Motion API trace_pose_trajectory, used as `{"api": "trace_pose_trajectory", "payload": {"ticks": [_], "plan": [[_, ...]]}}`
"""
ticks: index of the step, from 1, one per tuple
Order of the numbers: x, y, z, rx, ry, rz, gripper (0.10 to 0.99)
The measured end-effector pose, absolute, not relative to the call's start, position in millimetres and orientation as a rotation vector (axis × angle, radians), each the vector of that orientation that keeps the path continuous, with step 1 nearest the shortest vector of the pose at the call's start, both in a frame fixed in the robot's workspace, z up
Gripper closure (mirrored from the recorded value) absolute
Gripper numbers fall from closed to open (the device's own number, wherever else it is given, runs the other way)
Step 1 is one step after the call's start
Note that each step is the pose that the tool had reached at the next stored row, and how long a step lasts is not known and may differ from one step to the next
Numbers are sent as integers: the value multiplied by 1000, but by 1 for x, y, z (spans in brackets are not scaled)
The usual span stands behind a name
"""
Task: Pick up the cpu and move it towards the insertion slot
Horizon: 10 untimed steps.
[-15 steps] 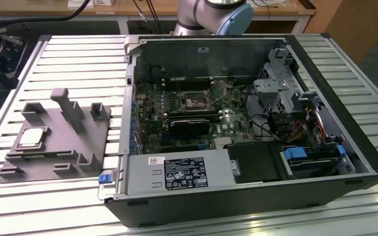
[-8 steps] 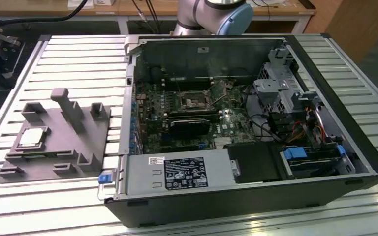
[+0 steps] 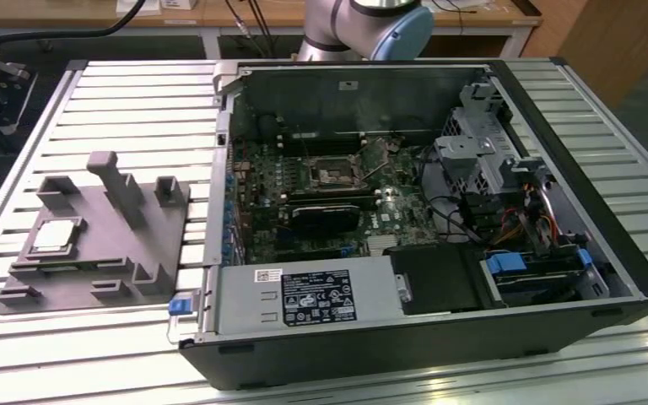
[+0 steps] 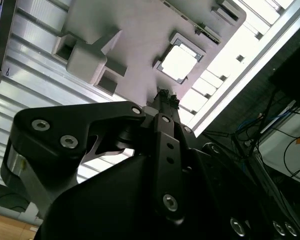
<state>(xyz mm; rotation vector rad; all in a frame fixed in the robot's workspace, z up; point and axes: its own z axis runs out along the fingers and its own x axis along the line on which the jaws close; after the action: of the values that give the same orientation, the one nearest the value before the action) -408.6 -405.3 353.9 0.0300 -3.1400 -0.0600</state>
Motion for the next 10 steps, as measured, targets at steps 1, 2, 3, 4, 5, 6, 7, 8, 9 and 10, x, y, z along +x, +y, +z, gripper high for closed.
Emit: {"api": "trace_pose_trajectory", "payload": {"ticks": [1, 2, 3, 4, 5, 6, 7, 8, 9, 10], "plan": [[-410, -405, 354, 30, -3140, -60, 980], [-412, -405, 354, 30, -3140, -60, 980], [-414, -405, 353, 30, -3140, -60, 980], [-415, -405, 353, 30, -3140, -60, 980], [-417, -405, 353, 30, -3140, -60, 980], [-419, -405, 352, 30, -3140, -60, 980], [-420, -405, 352, 30, -3140, -60, 980], [-421, -405, 351, 30, -3140, -60, 980], [-423, -405, 350, 30, -3140, -60, 980], [-424, -405, 349, 30, -3140, -60, 980]]}}
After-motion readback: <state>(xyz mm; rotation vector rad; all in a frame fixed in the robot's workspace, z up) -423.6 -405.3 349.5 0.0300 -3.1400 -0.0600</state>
